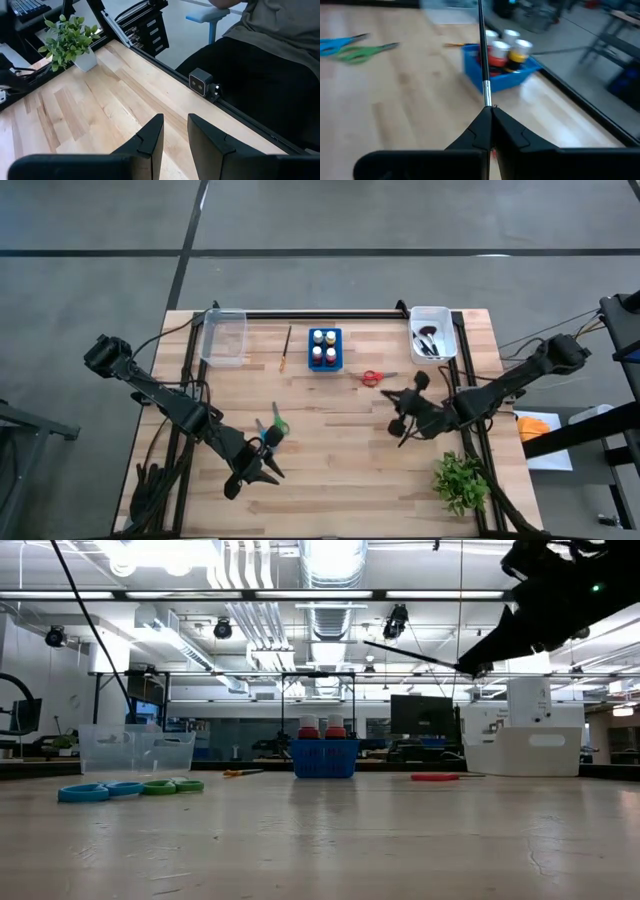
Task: Pick & Place Paint Supplies
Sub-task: Put the black brow brush into the white bin
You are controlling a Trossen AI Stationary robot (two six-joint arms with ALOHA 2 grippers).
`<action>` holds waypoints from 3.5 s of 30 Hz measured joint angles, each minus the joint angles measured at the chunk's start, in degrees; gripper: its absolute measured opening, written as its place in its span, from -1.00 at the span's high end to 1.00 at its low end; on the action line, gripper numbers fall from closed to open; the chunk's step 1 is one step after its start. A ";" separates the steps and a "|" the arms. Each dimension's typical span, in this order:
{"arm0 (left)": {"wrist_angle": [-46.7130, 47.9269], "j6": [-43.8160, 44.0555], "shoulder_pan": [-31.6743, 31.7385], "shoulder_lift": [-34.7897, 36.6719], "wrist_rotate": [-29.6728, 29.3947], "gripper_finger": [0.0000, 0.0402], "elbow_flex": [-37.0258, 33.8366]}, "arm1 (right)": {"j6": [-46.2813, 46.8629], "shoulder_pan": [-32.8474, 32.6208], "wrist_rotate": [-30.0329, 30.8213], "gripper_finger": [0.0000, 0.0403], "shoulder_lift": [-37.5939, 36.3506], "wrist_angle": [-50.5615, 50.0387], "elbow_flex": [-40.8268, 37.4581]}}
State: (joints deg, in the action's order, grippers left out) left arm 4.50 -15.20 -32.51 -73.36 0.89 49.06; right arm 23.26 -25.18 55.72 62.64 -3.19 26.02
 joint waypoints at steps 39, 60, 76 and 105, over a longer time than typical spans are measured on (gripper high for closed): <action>-0.64 0.21 0.02 0.00 -0.02 0.53 -0.66 | 20.27 42.81 3.26 0.96 -7.31 -27.23 -2.25; -0.64 0.15 0.00 0.00 -0.02 0.53 -0.66 | 25.25 47.56 4.53 0.96 -7.38 -34.14 -7.38; -0.66 0.02 0.02 0.00 -0.02 0.53 -0.66 | 26.33 47.89 5.75 0.96 -7.38 -34.03 -7.52; -0.64 0.20 -0.02 0.00 -0.02 0.53 -0.66 | 27.12 47.68 4.44 0.96 -7.46 -33.81 -7.52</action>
State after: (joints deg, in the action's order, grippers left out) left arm 3.86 -15.00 -32.53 -73.36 0.86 48.40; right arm 50.38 22.50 60.16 55.18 -37.00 18.50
